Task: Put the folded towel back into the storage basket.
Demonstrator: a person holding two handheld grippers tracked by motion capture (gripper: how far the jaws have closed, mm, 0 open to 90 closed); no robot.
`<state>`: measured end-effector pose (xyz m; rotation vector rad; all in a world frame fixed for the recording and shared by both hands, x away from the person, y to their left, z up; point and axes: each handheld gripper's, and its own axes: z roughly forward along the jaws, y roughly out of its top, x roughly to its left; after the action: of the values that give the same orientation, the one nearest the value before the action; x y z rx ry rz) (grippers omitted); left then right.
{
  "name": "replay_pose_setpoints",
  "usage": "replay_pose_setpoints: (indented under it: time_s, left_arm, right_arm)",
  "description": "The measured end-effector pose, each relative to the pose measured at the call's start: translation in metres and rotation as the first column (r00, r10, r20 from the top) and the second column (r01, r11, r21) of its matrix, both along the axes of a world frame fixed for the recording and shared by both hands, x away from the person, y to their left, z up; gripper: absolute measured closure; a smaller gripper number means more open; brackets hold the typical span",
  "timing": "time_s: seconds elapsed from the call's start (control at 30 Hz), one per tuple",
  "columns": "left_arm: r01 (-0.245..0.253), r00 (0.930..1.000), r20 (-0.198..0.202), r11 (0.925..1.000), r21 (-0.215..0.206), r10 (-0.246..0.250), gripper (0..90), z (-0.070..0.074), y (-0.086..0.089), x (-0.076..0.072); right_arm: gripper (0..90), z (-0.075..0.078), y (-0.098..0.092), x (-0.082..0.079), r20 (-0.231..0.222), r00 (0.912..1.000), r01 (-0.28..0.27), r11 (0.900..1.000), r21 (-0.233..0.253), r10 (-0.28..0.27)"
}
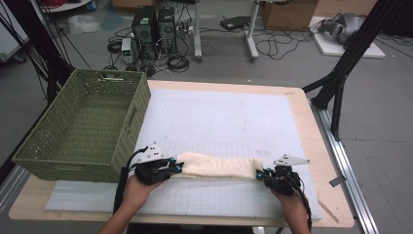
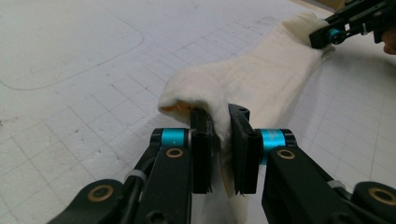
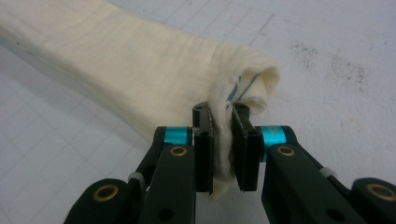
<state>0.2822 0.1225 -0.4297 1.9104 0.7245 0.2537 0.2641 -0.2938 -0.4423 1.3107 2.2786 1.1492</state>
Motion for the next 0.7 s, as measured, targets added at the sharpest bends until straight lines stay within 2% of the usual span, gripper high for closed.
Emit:
replay_pose_setpoints:
  time_s: [0.03, 0.07, 0.33, 0.47, 0.7]
  left_arm:
    - [0.002, 1.0000, 0.003, 1.0000, -0.003, -0.002, 79.6, 0.001, 0.001, -0.001]
    - [0.004, 0.9999, 0.010, 0.9999, -0.010, -0.004, 79.6, 0.002, 0.002, -0.002]
    - [0.013, 0.9994, 0.031, 0.9997, -0.023, -0.012, 80.0, 0.006, 0.006, -0.007]
    - [0.015, 0.9985, 0.053, 0.9992, -0.037, -0.013, 80.0, 0.008, 0.009, -0.010]
    - [0.014, 0.9972, 0.075, 0.9982, -0.059, -0.010, 80.3, 0.012, 0.013, -0.012]
  right_arm:
    - [80.8, 0.001, -0.001, -0.001, 0.008, 1.0000, -0.002, 1.000, 0.006, 0.002]
    - [81.0, 0.003, -0.003, -0.001, 0.036, 0.9993, -0.012, 1.000, 0.013, 0.011]
    - [81.1, 0.008, -0.006, -0.004, 0.088, 0.9960, -0.021, 0.999, 0.042, 0.018]
    - [81.1, 0.013, -0.008, -0.006, 0.146, 0.9889, -0.037, 0.997, 0.068, 0.027]
    - [81.1, 0.017, -0.007, -0.006, 0.182, 0.9826, -0.047, 0.996, 0.070, 0.034]
